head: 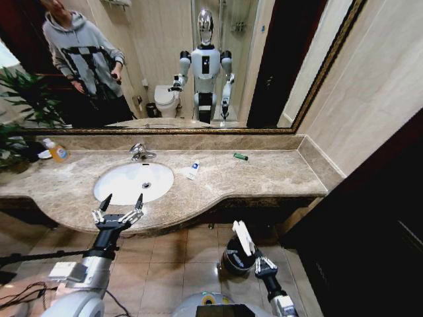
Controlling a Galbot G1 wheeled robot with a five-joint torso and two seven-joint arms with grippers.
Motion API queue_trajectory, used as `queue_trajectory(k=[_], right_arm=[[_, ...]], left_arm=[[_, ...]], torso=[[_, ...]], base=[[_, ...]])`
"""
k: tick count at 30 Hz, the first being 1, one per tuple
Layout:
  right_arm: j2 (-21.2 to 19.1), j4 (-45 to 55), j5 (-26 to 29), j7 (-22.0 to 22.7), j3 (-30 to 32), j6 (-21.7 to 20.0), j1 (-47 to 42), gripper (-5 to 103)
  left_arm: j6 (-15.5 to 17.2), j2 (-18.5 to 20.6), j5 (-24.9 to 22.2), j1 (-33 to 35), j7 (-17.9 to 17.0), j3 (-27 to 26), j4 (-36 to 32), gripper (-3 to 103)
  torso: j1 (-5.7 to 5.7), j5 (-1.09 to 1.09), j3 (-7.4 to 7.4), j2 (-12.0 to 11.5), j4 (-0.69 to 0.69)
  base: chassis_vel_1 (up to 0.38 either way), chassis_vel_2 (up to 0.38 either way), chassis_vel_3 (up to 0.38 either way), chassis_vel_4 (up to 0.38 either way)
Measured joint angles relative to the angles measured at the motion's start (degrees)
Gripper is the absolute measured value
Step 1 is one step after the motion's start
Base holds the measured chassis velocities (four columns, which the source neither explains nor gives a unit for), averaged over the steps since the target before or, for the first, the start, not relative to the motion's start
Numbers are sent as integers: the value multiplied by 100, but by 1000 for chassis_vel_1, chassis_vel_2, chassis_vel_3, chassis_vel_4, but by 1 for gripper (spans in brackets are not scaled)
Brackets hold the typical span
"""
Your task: Pick up the trash from the sink and place it in the trash bin.
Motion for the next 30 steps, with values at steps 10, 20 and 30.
queue_trajectory(k=[10, 20, 30], right_arm=[[-68, -2035, 168, -494, -191, -126, 1399, 0], [86, -3604, 310, -598, -275, -24, 2309, 0], [172, -4735, 286, -765, -291, 206, 3008, 0]], left_arm=[[0, 0, 0, 0, 0, 0, 0, 100], [0, 0, 0, 0, 0, 0, 0, 100], [0, 0, 0, 0, 0, 0, 0, 100]], torso=[[1, 0, 1, 0, 1], [1, 1, 1, 0, 0], [1, 0, 0, 0, 0]], base=[[0, 0, 0, 0], [0, 0, 0, 0], [0, 0, 0, 0]])
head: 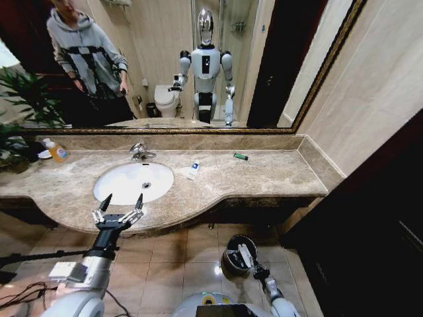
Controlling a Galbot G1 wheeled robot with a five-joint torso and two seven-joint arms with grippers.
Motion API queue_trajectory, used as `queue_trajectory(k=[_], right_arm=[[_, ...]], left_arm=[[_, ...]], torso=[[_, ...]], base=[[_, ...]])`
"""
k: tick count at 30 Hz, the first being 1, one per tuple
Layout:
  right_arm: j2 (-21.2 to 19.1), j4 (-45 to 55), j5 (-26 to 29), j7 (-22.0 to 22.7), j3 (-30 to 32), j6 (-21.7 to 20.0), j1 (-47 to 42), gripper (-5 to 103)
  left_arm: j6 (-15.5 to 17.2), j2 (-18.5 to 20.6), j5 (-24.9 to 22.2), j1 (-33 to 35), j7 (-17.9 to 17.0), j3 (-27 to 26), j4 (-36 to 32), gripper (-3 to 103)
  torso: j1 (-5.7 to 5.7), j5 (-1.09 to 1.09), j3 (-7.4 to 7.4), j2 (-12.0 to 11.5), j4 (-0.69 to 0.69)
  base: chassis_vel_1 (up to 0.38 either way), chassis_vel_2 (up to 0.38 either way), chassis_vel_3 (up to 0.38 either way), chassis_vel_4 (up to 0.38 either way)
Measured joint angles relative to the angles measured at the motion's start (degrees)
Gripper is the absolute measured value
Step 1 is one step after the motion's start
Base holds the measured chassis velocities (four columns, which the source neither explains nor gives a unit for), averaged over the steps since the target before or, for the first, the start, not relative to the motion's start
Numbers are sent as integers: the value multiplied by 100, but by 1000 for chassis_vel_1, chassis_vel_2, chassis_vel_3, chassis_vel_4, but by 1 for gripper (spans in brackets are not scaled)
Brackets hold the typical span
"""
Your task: Pick up the trash from the sink and place it in the trash bin.
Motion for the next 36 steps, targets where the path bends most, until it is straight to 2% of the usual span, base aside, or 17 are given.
queue_trajectory(k=[2, 3, 4, 9, 12, 14, 17, 18, 20, 21, 24, 27, 28, 29, 30, 32, 36], right_arm=[[-3, -69, 10, -18, -3, 2, 74, -1], [-3, -152, -24, -39, -1, 49, 137, 10], [-3, -205, -58, -42, 7, 90, 186, 15], [5, -230, -75, -34, 15, 111, 210, 26], [4, -137, -36, -17, 34, 112, 146, 42], [2, -104, -24, -11, 38, 112, 128, 42], [-29, 298, 31, 220, 77, 133, -103, 58], [-29, 298, 31, 220, 77, 133, -103, 58], [-100, 994, 88, 466, 157, 180, -473, 69], [-100, 994, 88, 466, 157, 180, -473, 69], [-264, 2141, 277, 739, 308, 120, -1064, 85], [-352, 2631, 329, 870, 380, 52, -1344, 90], [-421, 3143, 375, 947, 461, -7, -1617, 90], [-454, 3452, 415, 982, 504, -51, -1796, 98], [-454, 3452, 415, 982, 504, -51, -1796, 98], [-483, 4211, 524, 1016, 628, -180, -2191, 100], [-482, 5078, 625, 1016, 769, -309, -2615, 100]], left_arm=[[0, 0, 0, 0, 0, 0, 0, 100], [0, 0, 0, 0, 0, 0, 0, 100], [0, 0, 0, 0, 0, 0, 0, 100], [0, 0, 0, 0, 0, 0, 0, 100], [0, 0, 0, 0, 0, 0, 0, 100], [0, 0, 0, 0, 0, 0, 0, 100], [0, 0, 0, 0, 0, 0, 0, 100], [0, 0, 0, 0, 0, 0, 0, 100], [0, 0, 0, 0, 0, 0, 0, 100], [0, 0, 0, 0, 0, 0, 0, 100], [0, 0, 0, 0, -1, 0, 0, 100], [0, 0, 0, 0, 0, 0, 0, 100], [0, 0, 0, 0, 0, 0, 0, 100], [0, 0, 0, 0, 0, 0, 0, 100], [0, 0, 0, 0, 0, 0, 0, 100], [0, 0, 0, 0, 0, 0, 0, 100], [0, 0, 0, 0, 0, 0, 0, 100]], torso=[[0, -2, 0, 0, 0], [0, -1, 0, 0, 0], [0, -1, 0, 0, 0], [-1, 0, 0, 0, 0], [-1, 0, 0, 0, 0], [-1, 0, 0, 0, 0], [-1, 0, 0, 0, 0], [-1, 0, 0, 0, 0], [-1, 0, -1, 0, 0], [-1, 0, -1, 0, 0], [-1, 0, -1, 0, 1], [-1, -2, -1, 0, -1], [-1, 0, -1, 0, 0], [-1, -1, -1, 0, -1], [-1, -1, -1, 0, -1], [-1, 0, -1, 0, 0], [-1, -2, -1, 1, -1]], base=[[0, 0, 0, 0], [0, 0, 0, 0], [0, 0, 0, 0], [0, 0, 0, 0], [0, 0, 0, 0], [0, 0, 0, 0], [0, 0, 0, 0], [0, 0, 0, 0], [0, 0, 0, 0], [0, 0, 0, 0], [0, 0, 0, 0], [0, 0, 0, 0], [0, 0, 0, 0], [0, 0, 0, 0], [0, 0, 0, 0], [0, 0, 0, 0], [0, 0, 0, 0]])
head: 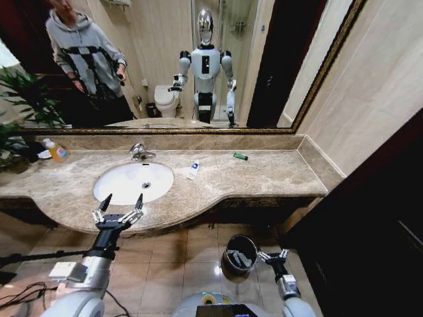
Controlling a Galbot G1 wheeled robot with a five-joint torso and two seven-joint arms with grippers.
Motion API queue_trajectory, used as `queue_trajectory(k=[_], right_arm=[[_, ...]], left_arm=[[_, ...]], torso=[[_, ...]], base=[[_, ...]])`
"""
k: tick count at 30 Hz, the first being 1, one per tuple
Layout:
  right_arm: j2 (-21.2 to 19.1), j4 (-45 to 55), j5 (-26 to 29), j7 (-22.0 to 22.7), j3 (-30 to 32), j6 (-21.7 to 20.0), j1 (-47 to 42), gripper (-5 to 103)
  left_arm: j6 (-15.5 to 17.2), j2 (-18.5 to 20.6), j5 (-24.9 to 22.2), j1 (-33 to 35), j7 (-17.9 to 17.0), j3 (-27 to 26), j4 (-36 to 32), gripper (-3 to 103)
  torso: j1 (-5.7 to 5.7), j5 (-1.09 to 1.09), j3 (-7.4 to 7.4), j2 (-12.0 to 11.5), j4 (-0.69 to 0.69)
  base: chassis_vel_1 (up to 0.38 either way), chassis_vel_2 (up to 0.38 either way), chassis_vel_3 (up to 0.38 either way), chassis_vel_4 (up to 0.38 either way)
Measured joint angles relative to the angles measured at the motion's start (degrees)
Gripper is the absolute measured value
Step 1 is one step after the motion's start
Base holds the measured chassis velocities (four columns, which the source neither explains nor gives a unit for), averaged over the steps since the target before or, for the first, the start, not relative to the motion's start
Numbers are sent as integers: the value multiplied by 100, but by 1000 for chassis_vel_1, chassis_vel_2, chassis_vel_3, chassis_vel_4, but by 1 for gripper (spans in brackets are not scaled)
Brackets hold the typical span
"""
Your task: Pick up the trash from the sink and place it in the trash bin.
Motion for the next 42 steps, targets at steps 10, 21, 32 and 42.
queue_trajectory(k=[10, 21, 32, 42], right_arm=[[-83, 1606, 78, -1, 48, -393, -342, 100], [-1188, 2328, 1161, -95, -380, -1379, 929, 100], [-1559, 1304, 1813, -850, -1571, -1862, 3578, 100], [-806, -8, 2019, -1139, -3241, -2227, 5617, 100]], left_arm=[[0, 0, 0, 0, 0, 0, 0, 100], [0, 0, 0, 0, 1, 0, 0, 100], [0, 0, 0, 0, -1, 0, 0, 100], [0, 0, 0, 0, -1, 0, 0, 100]], torso=[[0, 1, 0, 0, 0], [1, 2, 1, 0, 1], [2, 2, 2, 0, 0], [1, 2, 1, -1, 1]], base=[[0, 0, 0, 0], [0, 0, 0, 0], [0, 0, 0, 0], [0, 0, 0, 0]])
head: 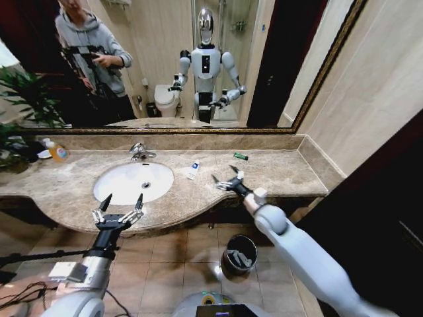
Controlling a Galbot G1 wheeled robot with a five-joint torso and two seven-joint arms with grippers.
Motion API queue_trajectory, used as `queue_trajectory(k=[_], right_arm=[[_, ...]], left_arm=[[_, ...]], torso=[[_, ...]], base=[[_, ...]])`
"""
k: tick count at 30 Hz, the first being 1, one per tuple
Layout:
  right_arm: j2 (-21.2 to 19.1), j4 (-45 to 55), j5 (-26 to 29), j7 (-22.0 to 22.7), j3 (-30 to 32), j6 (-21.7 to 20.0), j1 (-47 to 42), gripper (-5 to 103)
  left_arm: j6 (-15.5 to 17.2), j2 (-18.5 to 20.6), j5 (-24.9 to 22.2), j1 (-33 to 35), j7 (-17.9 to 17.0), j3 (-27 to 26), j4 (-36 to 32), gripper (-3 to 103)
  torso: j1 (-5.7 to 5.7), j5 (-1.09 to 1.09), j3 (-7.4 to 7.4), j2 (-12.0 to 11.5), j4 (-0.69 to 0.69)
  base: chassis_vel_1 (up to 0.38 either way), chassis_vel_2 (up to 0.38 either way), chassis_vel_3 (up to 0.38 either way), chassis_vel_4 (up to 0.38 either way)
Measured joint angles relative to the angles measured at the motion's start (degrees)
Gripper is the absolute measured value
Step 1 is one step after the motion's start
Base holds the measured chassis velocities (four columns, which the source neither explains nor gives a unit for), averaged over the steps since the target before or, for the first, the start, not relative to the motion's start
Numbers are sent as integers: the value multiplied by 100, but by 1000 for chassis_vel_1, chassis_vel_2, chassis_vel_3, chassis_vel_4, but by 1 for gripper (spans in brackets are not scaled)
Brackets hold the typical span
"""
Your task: Pick up the trash from the sink and place it in the trash bin.
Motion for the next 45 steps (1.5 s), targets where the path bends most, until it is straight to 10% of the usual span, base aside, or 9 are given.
queue_trajectory(k=[24, 45], right_arm=[[2324, -3741, -1270, 406, -754, 330, 2036, 100], [2511, -4977, -1506, 378, -507, 80, 2462, 102]], left_arm=[[0, 0, 0, 0, 0, 0, 0, 100], [0, 0, 0, 0, 0, 0, 0, 100]], torso=[[0, -3, -1, 0, -1], [0, 0, -1, 0, -1]], base=[[0, 0, 0, 0], [0, 0, 0, 0]])
